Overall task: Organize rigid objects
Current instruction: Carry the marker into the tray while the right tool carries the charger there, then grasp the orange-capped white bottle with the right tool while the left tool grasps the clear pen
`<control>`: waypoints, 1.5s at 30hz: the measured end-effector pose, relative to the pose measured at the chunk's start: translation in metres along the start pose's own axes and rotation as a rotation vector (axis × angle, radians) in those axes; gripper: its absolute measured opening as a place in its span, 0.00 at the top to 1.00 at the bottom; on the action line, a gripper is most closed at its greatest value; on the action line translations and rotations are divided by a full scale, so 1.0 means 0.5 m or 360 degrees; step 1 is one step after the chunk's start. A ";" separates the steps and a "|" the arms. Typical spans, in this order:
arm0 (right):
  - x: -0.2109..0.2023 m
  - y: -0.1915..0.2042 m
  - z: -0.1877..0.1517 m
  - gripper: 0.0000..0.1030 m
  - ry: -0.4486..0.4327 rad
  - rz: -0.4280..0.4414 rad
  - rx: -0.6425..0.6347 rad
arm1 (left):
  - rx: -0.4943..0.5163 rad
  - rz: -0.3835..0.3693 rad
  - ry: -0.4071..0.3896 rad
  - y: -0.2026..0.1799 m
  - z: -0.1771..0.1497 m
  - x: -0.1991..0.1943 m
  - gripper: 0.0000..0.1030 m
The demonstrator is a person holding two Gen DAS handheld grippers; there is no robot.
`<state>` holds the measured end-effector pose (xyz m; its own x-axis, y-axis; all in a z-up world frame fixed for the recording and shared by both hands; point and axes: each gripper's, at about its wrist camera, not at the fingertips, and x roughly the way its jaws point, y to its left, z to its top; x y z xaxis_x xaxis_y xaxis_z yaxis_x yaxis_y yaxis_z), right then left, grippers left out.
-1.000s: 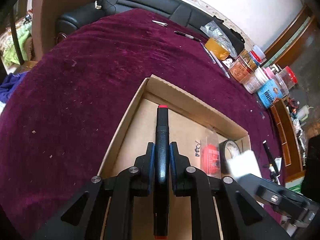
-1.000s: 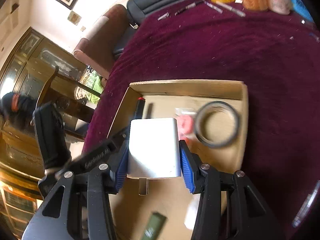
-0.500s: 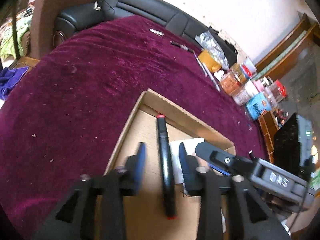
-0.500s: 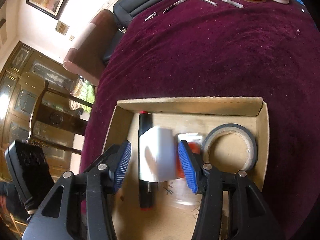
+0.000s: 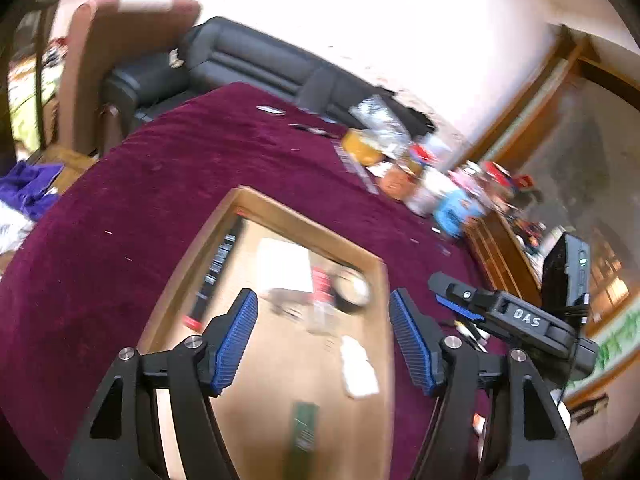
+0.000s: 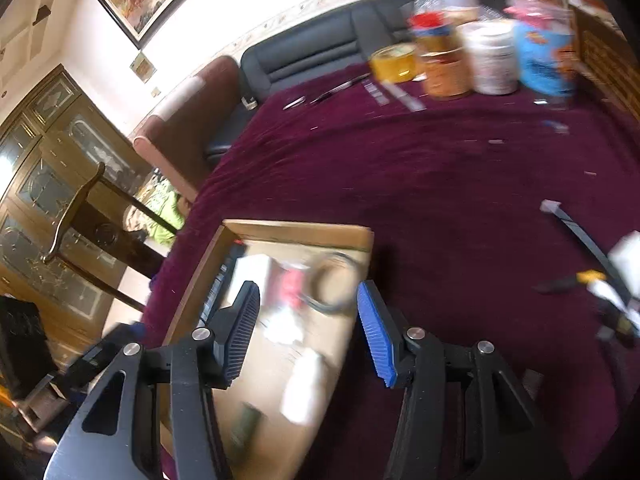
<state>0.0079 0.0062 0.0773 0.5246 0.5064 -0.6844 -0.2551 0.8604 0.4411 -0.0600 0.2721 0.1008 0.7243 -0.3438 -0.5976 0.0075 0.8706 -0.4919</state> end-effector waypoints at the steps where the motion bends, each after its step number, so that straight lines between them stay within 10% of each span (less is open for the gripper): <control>1: -0.027 -0.023 -0.012 0.52 -0.0019 -0.0028 0.0000 | 0.0036 -0.0031 0.0005 -0.029 -0.018 -0.006 0.39; 14: -0.259 -0.331 -0.226 0.50 -0.0019 -0.0456 0.0150 | 0.0176 -0.0184 0.0345 -0.224 -0.243 0.073 0.39; 32: -0.165 -0.232 -0.290 0.55 0.0123 -0.0593 -0.0414 | 0.0407 0.0031 0.0493 -0.287 -0.284 0.142 0.39; 34: -0.159 -0.231 -0.292 0.76 0.0143 -0.0625 -0.0426 | 0.0481 0.0067 0.0481 -0.303 -0.278 0.162 0.39; 45: -0.210 -0.308 -0.289 0.75 0.0085 -0.0544 -0.0204 | 0.0867 0.0131 0.0462 -0.408 -0.267 0.299 0.44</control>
<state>-0.1251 -0.1713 -0.0029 0.5548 0.1875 -0.8106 -0.1737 0.9789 0.1075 -0.0453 -0.0038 0.0275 0.5213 -0.2828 -0.8052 0.3656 0.9265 -0.0887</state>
